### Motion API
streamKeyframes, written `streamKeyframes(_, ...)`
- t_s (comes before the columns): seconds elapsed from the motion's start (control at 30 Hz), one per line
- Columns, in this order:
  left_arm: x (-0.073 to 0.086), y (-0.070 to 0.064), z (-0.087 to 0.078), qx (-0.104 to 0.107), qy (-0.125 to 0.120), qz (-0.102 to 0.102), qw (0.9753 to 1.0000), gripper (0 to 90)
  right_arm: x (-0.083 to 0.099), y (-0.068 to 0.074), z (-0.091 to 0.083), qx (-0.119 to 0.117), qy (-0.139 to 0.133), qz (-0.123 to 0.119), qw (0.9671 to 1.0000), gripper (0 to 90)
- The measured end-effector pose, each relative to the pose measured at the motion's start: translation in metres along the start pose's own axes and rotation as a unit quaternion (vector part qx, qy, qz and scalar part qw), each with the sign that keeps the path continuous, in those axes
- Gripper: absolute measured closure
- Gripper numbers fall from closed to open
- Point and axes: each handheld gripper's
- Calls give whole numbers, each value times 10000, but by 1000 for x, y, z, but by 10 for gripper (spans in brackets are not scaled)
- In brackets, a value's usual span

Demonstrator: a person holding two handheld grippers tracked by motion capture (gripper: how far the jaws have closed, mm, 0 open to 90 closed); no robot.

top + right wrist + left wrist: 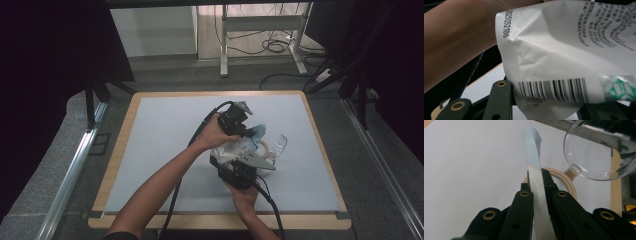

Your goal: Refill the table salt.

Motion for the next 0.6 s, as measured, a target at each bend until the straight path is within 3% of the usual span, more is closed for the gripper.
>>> streamKeyframes(0.6, -2, -1, 2, 5, 29, 10, 10000, 895, 0, -1, 0, 26, -40, 3, 10000, 619)
Point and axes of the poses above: each handheld gripper's, and its own axes: z roughly forward along the jaws, x roughly out of its underside, y roughly to its left, and after that the axes turned 10 degrees about -x, right-handed
